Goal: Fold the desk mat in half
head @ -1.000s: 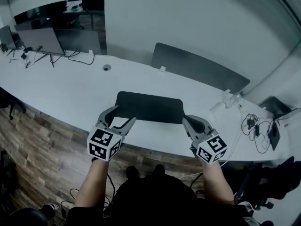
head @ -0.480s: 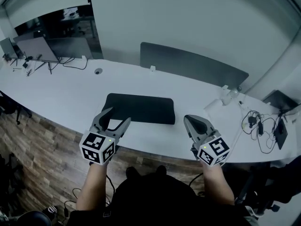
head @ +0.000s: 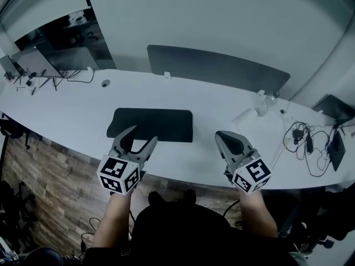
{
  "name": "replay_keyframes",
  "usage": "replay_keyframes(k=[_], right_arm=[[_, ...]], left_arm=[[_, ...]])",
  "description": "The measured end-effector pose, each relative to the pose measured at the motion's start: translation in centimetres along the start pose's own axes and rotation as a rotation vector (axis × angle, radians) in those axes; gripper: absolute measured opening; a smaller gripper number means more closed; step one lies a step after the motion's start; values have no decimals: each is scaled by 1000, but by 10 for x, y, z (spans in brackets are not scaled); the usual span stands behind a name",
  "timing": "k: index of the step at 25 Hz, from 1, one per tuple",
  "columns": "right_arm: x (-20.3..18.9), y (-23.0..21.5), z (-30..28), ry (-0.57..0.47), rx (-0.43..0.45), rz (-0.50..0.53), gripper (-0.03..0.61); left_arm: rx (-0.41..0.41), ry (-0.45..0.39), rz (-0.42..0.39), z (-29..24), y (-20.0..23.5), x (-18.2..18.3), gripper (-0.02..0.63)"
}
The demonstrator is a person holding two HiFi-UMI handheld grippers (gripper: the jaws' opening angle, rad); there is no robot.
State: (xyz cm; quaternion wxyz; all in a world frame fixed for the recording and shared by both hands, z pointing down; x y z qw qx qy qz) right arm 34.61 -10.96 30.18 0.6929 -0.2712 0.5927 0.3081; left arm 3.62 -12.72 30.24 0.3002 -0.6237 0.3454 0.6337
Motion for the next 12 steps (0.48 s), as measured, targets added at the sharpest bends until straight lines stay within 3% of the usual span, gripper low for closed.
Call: replay_keyframes(k=[12], right_arm=[[5, -5, 2, -15, -6, 2, 0]], left_arm=[[-2, 5, -16, -5, -2, 2, 255]])
Point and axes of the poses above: the fingertips, and each gripper's own axes: z backward along the fingers, y to its left, x out of its top, the point moved 9 cm from there along z, backward along the fingers, and after that the axes turned 15 degrees about -y, right-handed, at the moved point
